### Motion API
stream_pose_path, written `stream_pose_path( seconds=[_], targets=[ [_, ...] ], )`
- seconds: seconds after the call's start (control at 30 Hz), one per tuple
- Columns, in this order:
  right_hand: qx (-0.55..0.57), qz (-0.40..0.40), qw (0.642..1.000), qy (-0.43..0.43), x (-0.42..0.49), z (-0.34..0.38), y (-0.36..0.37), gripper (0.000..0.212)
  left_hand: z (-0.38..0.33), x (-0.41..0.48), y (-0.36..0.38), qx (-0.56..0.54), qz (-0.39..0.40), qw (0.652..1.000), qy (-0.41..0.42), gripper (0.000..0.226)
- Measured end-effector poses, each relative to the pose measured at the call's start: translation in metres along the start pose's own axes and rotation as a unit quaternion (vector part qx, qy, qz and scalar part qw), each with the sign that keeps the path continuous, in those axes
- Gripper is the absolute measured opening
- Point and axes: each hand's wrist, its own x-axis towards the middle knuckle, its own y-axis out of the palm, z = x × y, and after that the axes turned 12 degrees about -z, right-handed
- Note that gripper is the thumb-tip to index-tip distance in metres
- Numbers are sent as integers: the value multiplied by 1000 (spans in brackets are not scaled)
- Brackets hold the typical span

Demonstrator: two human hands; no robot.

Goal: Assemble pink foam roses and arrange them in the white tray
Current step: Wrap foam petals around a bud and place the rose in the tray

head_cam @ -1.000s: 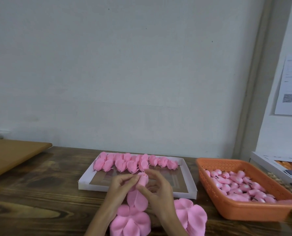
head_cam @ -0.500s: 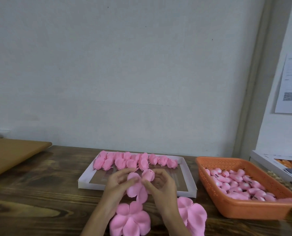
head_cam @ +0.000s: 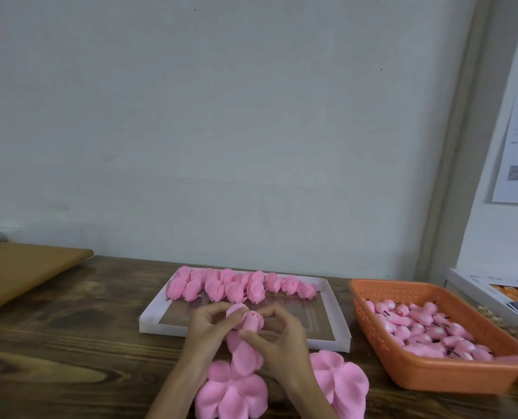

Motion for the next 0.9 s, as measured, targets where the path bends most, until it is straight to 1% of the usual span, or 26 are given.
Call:
stream_pose_path(
  seconds=[0.07,0.17,0.27,0.37,0.47,0.53,0.6,0.67,0.73,0.8,0.9],
  targets=[
    [-26,-16,999,-16,1,1,-2,21,-2,-1,1,10,11,1000,15,41],
    [-42,-19,998,-31,2,0,-2,23,-2,-1,2,11,13,1000,10,45],
    [-27,-29,999,-27,4,0,-3,24,-1,0,2,25,15,999,16,52],
    [-12,-56,998,-29,7,-1,-6,25,1,2,0,37,10,999,18,50],
    [-3,-85,996,-28,9,-1,-8,28,7,7,-3,39,38,998,9,42],
    [13,-99,995,-26,10,0,-8,33,10,10,-7,39,69,997,-13,46],
    [29,-105,994,-30,12,0,-9,39,14,11,-10,53,92,994,-26,45],
    [38,-103,993,-31,13,0,-10,40,17,12,-11,50,74,995,-41,40],
    [47,-94,994,-24,15,0,-12,39,17,13,-11,21,31,997,-62,41],
    [50,-65,996,-18,14,1,-12,35,16,13,-11,1,5,997,-80,48],
    [23,-11,999,-32,11,3,-11,26,14,12,-8,17,-9,997,-71,48]
  ],
)
